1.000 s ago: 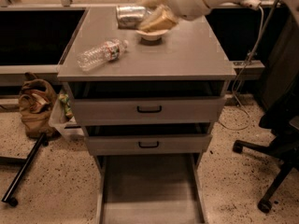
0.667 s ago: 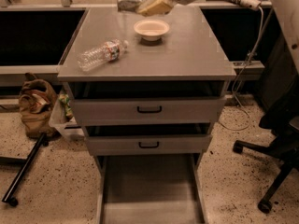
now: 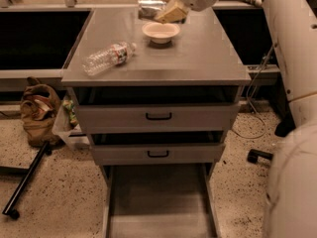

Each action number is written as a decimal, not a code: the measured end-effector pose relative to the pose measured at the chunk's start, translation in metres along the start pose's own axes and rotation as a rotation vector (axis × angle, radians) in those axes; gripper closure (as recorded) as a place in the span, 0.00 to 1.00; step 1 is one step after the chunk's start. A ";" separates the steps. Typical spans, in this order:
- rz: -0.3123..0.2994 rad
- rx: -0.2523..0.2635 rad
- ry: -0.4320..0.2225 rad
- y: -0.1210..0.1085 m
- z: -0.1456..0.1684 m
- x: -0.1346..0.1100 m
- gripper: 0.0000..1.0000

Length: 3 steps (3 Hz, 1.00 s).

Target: Pick redbull can from bottom drawer and place on counter

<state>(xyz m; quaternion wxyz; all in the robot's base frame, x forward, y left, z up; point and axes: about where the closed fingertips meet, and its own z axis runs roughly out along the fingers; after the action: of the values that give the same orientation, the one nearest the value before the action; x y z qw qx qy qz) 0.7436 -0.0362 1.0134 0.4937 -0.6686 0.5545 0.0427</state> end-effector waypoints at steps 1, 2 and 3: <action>0.135 -0.087 0.025 0.019 0.019 0.051 1.00; 0.220 -0.155 0.049 0.039 0.033 0.087 1.00; 0.294 -0.200 0.061 0.055 0.045 0.119 1.00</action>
Offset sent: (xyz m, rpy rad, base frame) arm 0.0303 -0.0617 -0.1310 0.0069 0.4007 -0.0775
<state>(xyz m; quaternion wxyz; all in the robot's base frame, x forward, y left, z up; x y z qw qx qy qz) 0.7677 -0.0819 0.8853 0.3961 -0.6269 0.6541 0.1489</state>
